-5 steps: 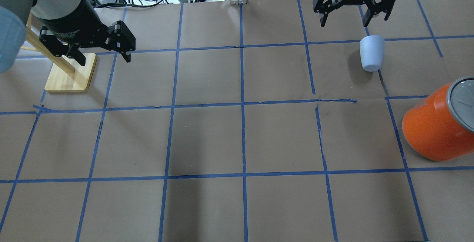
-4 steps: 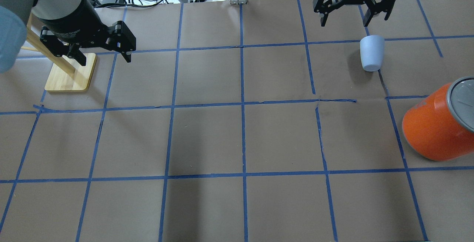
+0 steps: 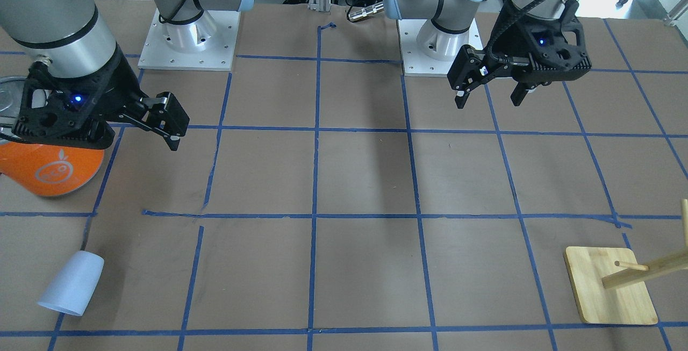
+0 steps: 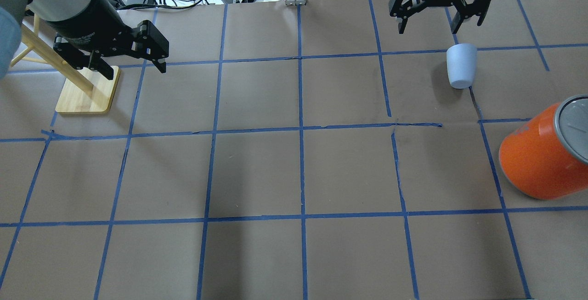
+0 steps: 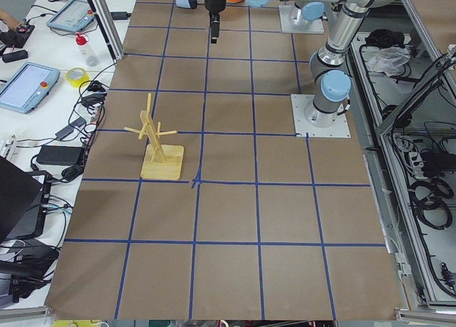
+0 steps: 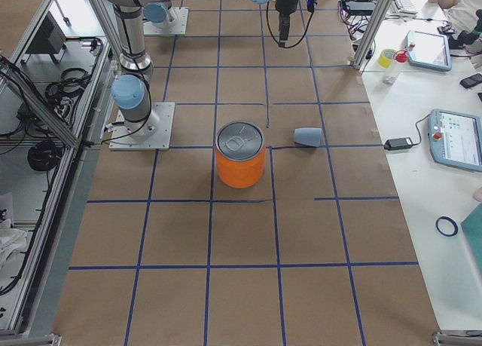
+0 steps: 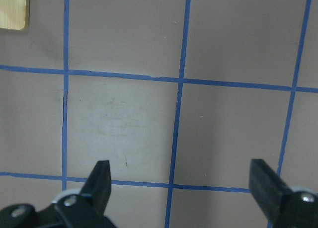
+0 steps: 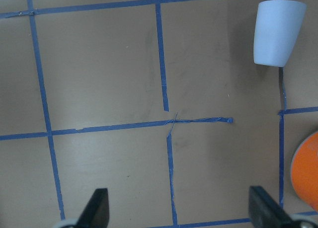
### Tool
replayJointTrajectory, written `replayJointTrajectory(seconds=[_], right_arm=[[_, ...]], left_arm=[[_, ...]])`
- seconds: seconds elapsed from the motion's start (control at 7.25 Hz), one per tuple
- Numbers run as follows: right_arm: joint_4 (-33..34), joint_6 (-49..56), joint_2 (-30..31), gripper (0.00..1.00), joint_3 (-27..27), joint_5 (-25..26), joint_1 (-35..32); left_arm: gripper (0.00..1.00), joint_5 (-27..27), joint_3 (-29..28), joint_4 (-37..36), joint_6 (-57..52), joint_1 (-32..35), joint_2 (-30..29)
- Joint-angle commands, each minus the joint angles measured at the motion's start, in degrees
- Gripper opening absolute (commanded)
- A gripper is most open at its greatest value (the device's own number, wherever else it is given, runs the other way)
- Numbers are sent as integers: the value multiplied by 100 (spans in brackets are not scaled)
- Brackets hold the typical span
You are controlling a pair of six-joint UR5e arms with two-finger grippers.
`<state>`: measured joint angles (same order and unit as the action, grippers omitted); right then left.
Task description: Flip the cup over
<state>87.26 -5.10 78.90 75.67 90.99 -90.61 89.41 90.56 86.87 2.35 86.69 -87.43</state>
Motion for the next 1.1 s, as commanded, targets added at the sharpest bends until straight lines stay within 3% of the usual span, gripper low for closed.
replayJointTrajectory(seconds=[0.0, 0.97], right_arm=[[1, 0, -23, 100, 0, 24, 0], [107, -1, -189, 100, 61, 33, 69]], left_arm=[[100, 24, 6, 5, 46, -3, 33], [100, 50, 23, 5, 46, -3, 68]])
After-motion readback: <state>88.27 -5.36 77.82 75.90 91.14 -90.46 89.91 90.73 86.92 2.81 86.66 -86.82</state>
